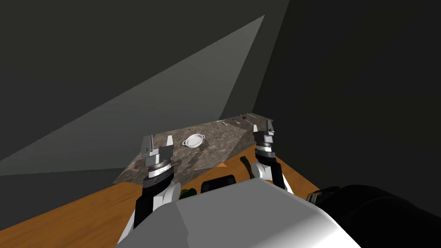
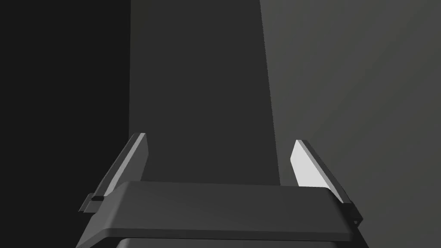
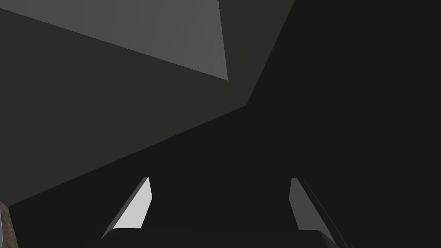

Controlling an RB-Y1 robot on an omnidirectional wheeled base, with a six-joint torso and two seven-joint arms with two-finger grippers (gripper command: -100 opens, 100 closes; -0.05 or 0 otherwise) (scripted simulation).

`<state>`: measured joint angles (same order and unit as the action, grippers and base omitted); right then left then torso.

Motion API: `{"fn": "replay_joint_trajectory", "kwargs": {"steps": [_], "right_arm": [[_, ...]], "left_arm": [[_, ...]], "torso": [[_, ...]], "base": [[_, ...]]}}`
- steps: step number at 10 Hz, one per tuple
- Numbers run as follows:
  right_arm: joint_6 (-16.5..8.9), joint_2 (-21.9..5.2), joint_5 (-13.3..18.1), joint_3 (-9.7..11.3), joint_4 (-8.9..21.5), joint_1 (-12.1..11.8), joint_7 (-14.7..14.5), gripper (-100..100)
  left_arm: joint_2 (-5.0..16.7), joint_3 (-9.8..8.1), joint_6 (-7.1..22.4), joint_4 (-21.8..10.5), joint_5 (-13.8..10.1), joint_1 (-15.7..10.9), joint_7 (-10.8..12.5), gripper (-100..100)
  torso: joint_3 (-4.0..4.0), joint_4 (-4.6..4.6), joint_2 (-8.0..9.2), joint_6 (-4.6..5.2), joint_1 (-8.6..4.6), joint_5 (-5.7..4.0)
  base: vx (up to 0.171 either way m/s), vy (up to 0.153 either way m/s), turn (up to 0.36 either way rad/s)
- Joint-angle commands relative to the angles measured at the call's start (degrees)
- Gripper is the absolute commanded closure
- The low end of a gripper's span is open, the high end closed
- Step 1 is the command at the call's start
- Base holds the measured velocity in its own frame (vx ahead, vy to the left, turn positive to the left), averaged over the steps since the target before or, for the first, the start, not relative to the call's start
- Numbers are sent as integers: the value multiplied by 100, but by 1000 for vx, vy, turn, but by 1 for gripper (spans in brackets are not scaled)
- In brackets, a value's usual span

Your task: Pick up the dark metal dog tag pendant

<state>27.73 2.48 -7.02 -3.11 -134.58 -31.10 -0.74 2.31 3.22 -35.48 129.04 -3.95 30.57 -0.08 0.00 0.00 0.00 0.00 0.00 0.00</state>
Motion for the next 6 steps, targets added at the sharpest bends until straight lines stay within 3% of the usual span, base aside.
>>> {"fn": "replay_joint_trajectory", "kwargs": {"steps": [1, 6], "right_arm": [[-60, -225, 89, -4, 50, 24, 7, -100], [-534, -979, 774, -31, 450, 228, 64, -100]], "left_arm": [[0, 0, 0, 0, 0, 0, 0, 0], [0, 0, 0, 0, 0, -1, 0, 0]], "torso": [[0, 0, 0, 0, 0, 0], [12, 4, 21, -1, 2, 0]], "base": [[-9, 3, 50], [-43, 10, 142]]}}
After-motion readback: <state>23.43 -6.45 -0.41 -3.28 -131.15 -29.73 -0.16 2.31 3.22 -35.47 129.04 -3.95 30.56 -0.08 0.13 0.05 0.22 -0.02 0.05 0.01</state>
